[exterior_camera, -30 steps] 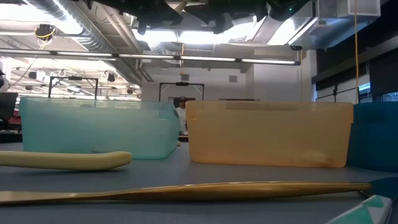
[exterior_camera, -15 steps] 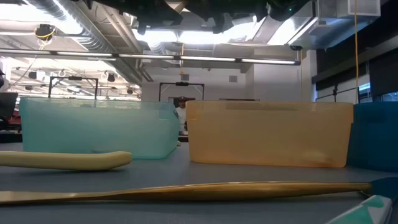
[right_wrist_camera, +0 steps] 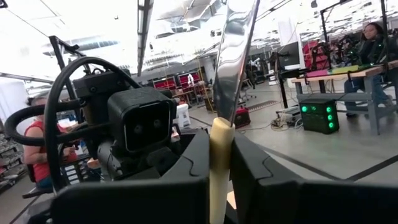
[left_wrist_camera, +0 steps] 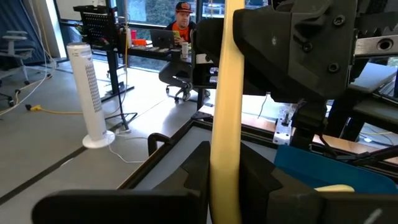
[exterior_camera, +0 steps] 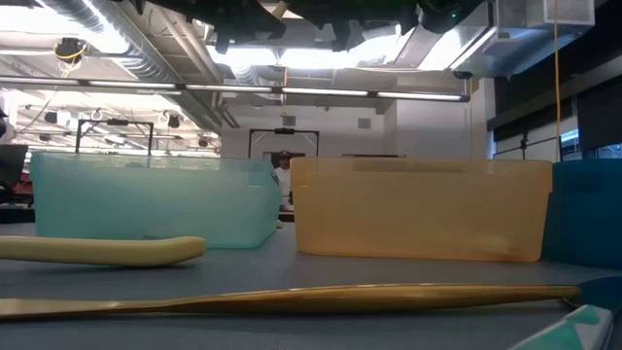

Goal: Sort silverware by color (type)
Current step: Put the yellow knife into the blue bin

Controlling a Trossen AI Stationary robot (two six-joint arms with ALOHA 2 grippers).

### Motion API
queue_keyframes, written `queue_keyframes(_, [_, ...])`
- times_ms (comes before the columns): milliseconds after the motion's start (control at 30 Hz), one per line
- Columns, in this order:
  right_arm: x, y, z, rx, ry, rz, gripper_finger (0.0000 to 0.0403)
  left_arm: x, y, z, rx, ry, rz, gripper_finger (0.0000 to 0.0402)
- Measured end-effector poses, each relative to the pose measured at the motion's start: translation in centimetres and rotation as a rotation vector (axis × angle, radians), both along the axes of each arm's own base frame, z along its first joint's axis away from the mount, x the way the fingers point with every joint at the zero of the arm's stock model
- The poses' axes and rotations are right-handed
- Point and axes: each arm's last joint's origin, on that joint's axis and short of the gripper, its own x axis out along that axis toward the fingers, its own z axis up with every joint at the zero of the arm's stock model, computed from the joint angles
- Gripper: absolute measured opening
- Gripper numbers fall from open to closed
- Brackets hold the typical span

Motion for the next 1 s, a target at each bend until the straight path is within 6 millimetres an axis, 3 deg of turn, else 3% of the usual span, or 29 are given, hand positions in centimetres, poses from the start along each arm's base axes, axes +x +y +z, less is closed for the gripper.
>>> queue_keyframes(267, [0.0,0.0,0.0,-0.001,0.003,0.0,0.0008,0.0,0.0,0.0,-0.001,0.002,0.009,0.0054])
queue_keyframes(700, [0.0,0.0,-0.1,-0.026,0.021,-0.01,0.0004,0.0,0.1,0.0,-0.004,0.001,0.019,0.0136])
queue_keyframes(1000, [-1.2,0.1,0.7,-0.034,0.125,-0.04,0.0003,-0.1,0.0,-0.5,-0.017,0.047,0.015,0.0141])
